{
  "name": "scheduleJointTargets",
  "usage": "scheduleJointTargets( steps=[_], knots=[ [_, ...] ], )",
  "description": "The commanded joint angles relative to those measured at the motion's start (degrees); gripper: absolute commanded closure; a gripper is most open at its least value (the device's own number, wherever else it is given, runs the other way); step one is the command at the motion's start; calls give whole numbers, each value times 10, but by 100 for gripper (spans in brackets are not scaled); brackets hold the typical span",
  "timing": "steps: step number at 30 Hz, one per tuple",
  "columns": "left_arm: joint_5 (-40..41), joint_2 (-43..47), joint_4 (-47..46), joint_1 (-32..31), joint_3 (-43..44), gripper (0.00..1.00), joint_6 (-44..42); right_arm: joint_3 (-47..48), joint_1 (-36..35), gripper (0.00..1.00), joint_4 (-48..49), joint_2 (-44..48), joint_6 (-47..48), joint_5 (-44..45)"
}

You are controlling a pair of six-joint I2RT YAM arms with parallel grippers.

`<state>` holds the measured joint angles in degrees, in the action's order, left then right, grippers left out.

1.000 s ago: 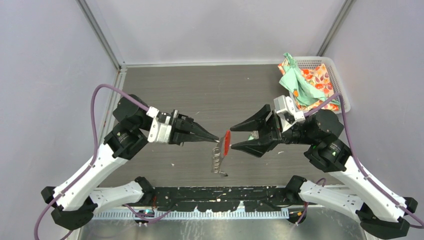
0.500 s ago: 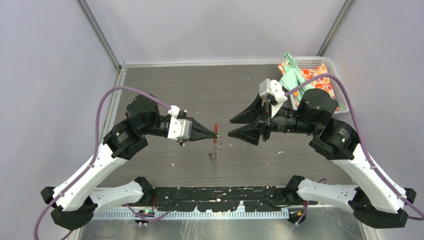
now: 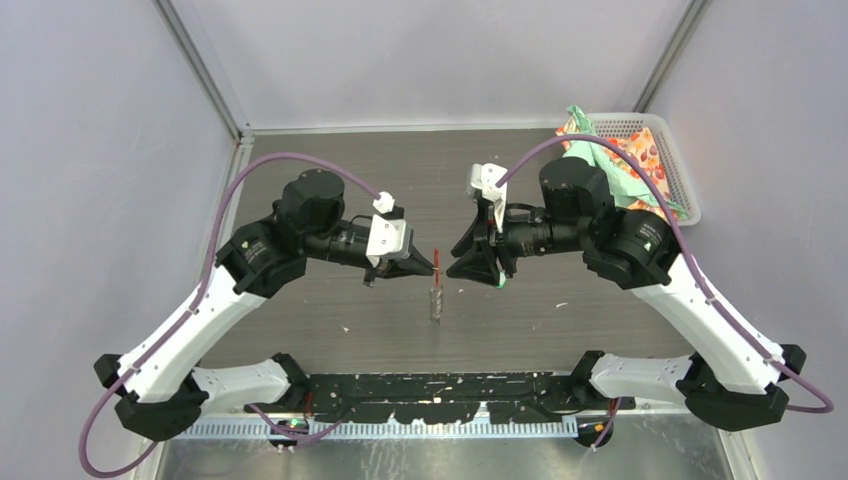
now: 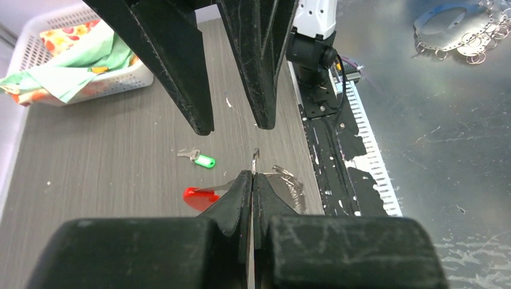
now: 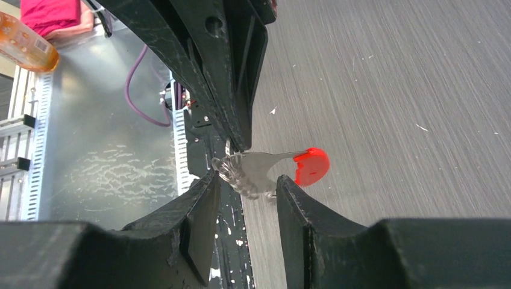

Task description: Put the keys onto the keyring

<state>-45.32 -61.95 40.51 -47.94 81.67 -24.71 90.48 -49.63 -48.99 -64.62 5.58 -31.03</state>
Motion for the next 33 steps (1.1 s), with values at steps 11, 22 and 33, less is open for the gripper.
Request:
scheduleJointTargets(
  steps=[11, 22, 33],
  knots=[
    [18, -26, 46, -2, 62, 100, 29, 37, -28, 64, -4, -32, 17, -6],
    [8, -41, 63, -2, 79, 100, 33, 44, -45, 99, -9, -45, 31, 18],
    [16, 12, -30, 0, 17, 65, 119, -145, -45, 99, 264, 76, -27, 23]
  ],
)
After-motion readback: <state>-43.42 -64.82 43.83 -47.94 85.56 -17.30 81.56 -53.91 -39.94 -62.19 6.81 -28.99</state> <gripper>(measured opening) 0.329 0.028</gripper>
